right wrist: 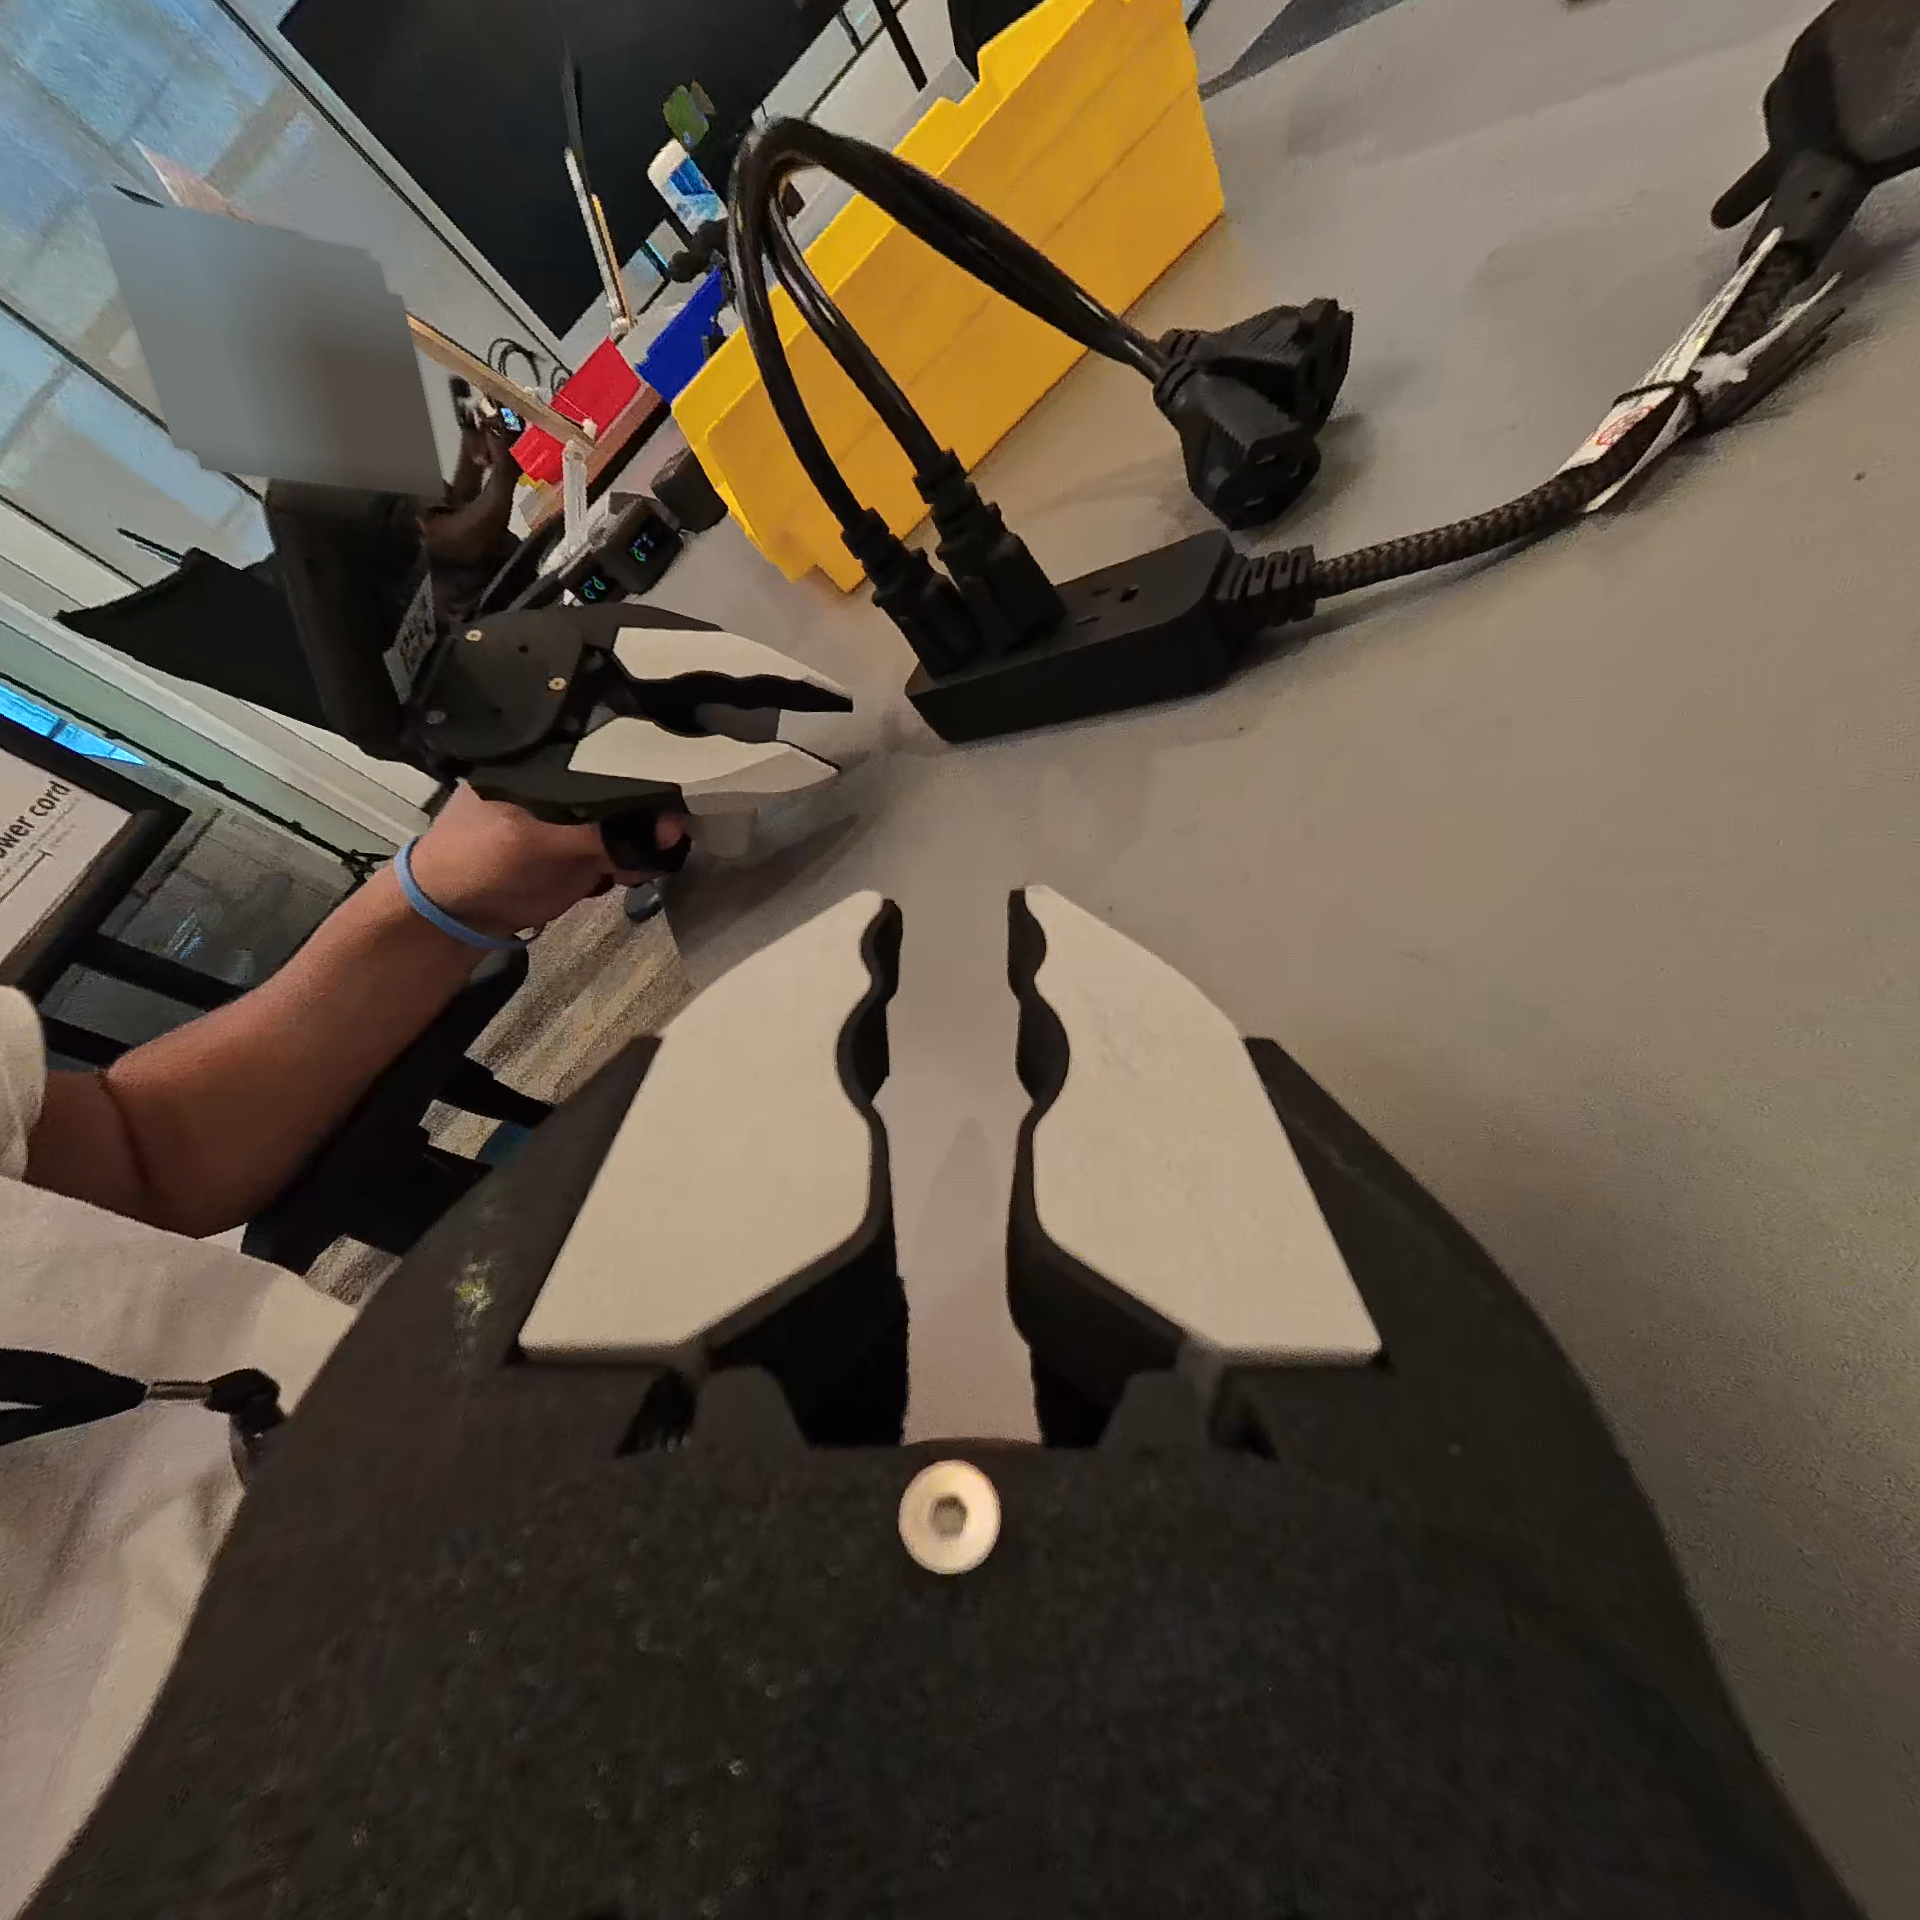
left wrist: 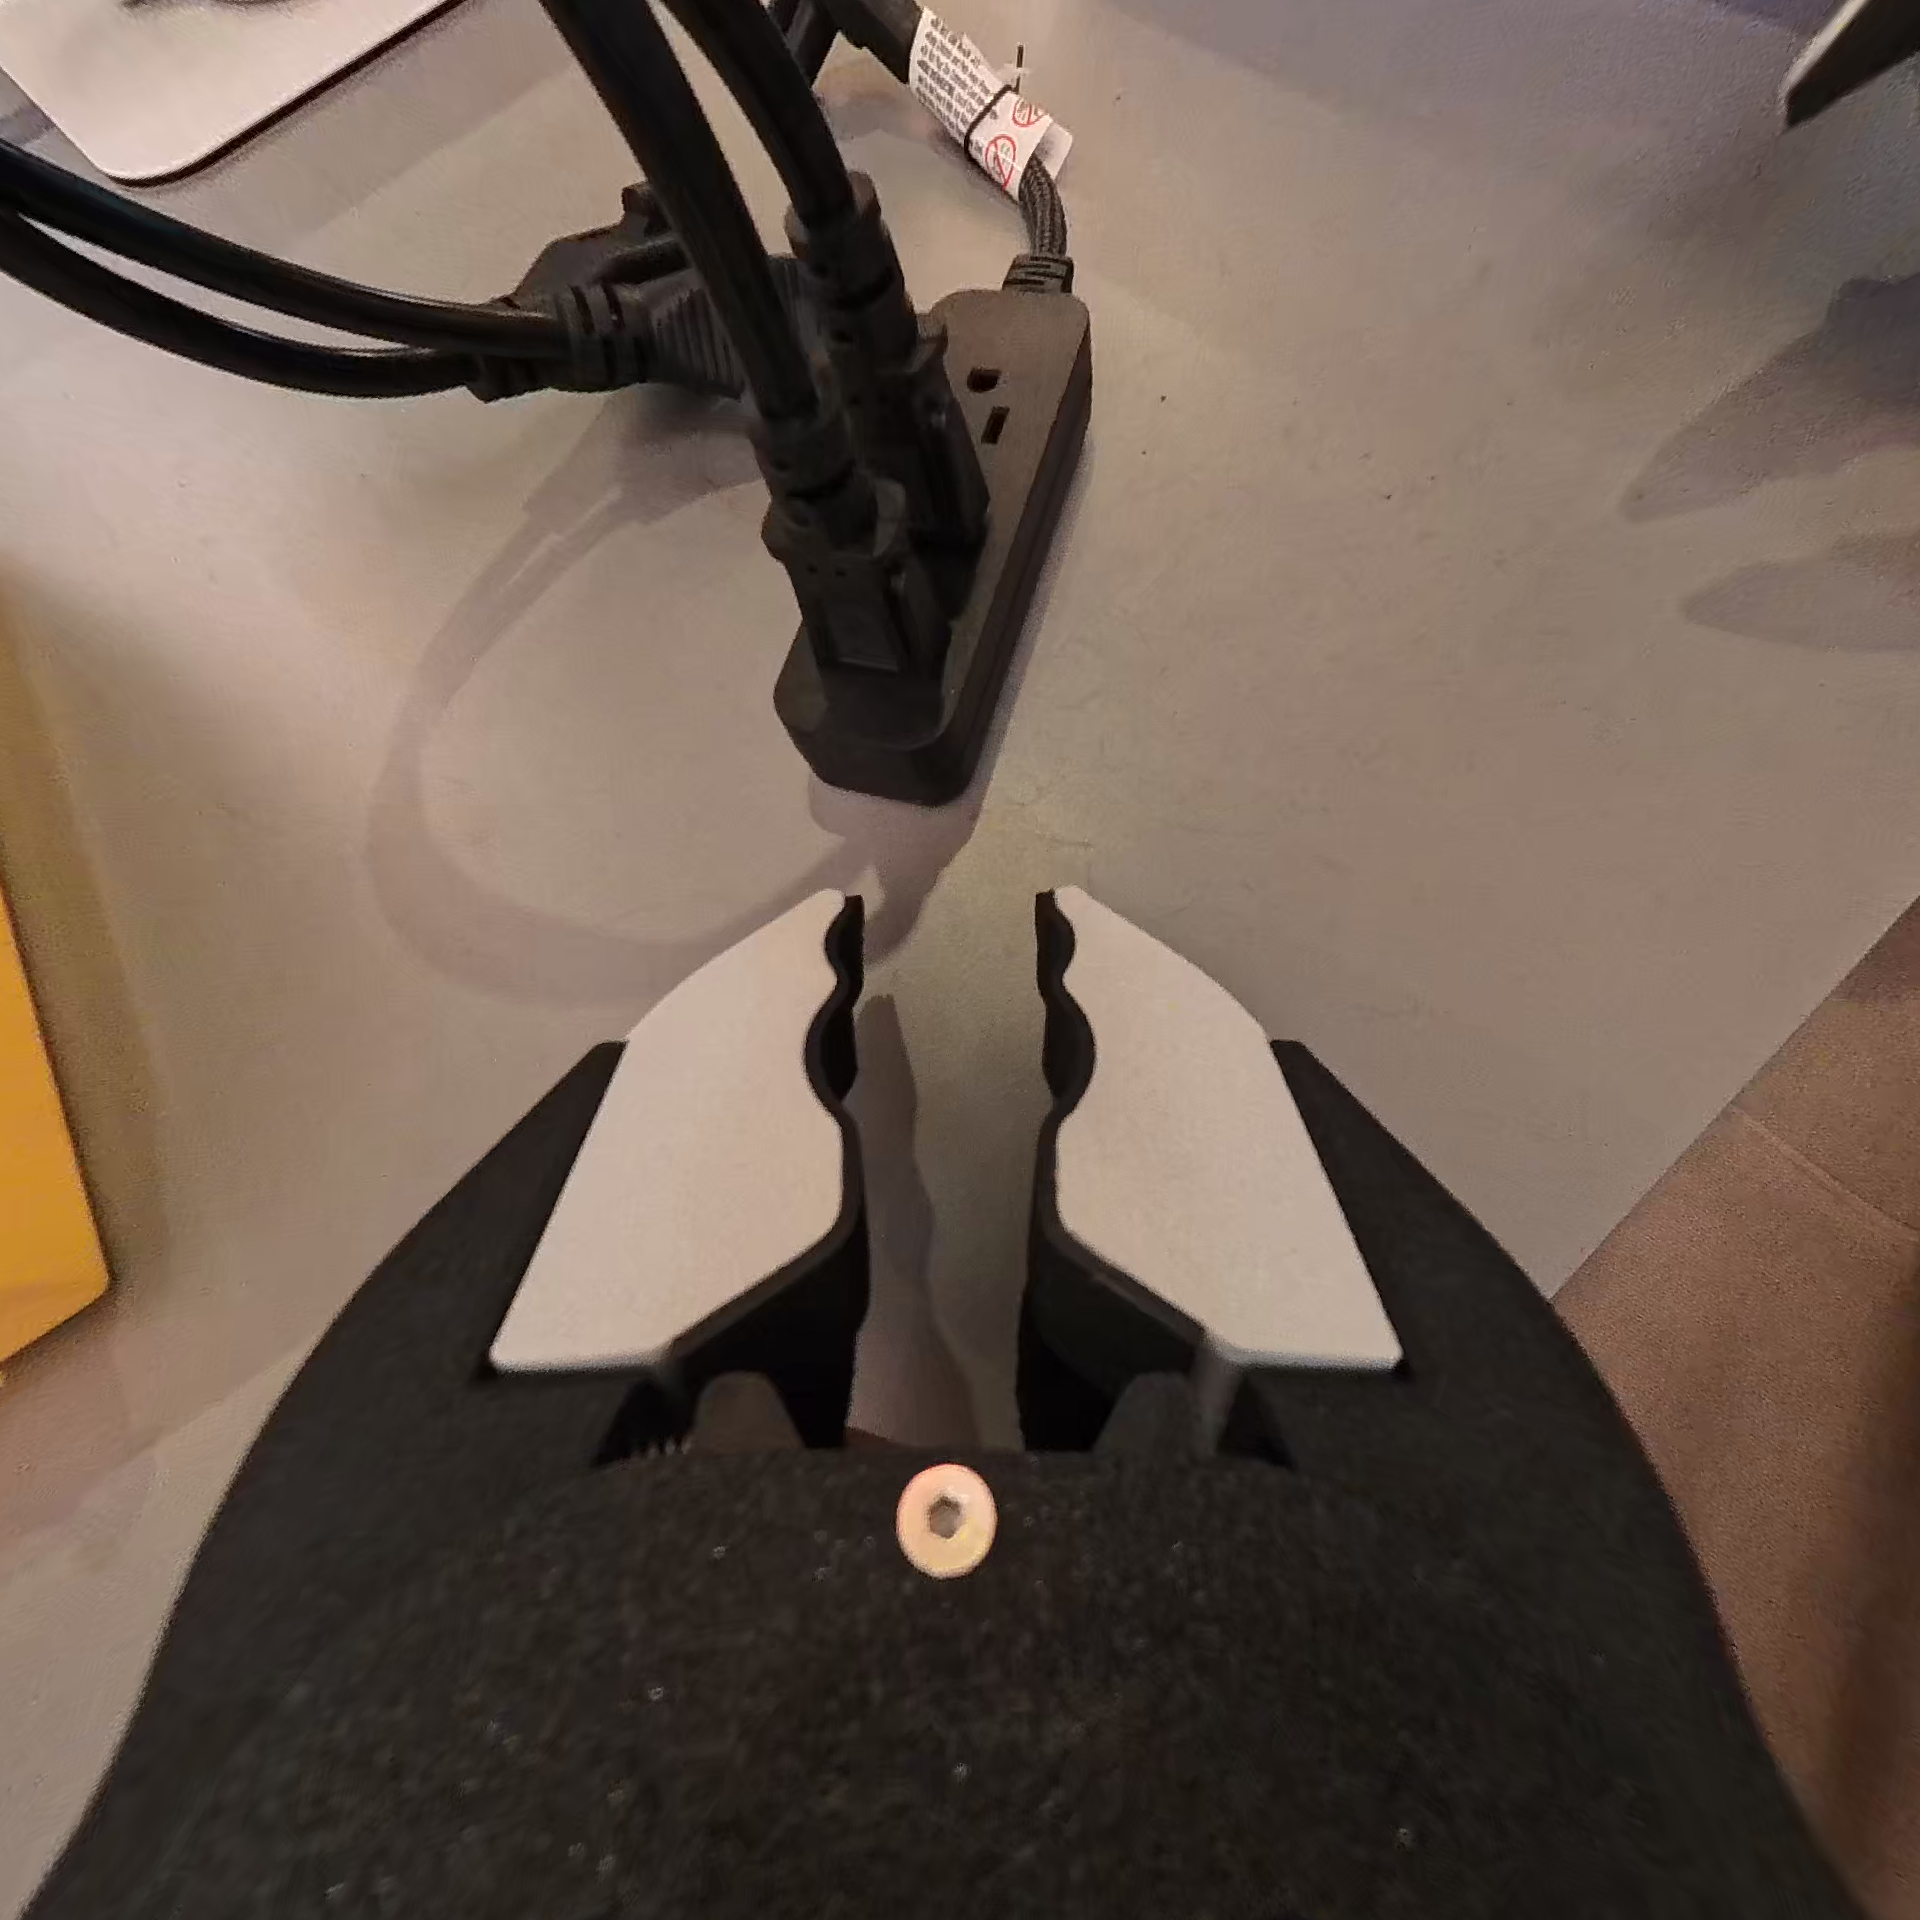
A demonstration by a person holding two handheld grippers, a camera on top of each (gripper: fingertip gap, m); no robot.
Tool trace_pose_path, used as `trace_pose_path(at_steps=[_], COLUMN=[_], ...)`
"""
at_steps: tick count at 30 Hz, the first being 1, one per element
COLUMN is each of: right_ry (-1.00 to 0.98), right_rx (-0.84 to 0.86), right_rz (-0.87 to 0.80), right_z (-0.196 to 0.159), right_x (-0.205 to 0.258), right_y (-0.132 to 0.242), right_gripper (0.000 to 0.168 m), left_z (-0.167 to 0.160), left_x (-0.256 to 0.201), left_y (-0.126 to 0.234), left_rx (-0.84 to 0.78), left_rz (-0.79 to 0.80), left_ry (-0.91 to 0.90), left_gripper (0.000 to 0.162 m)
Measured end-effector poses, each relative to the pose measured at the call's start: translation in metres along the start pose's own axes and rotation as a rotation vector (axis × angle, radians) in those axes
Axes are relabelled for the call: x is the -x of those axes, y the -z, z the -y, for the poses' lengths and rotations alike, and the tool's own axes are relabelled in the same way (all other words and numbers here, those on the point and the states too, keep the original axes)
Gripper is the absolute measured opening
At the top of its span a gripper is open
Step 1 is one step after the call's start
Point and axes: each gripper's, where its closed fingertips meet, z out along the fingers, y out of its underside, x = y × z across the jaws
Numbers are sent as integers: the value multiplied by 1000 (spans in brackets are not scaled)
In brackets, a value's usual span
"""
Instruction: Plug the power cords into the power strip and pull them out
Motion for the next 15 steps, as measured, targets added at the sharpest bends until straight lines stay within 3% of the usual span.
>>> trace_pose_path(at_steps=[15], right_ry=[-56], right_rx=[30], right_rz=[12], right_z=[-4], right_x=[-9], right_y=[-5], right_gripper=[20], left_z=[-4], left_x=[3], left_y=[-7], left_rx=[22], left_rz=[-9], left_ry=[-17], left_gripper=[31])
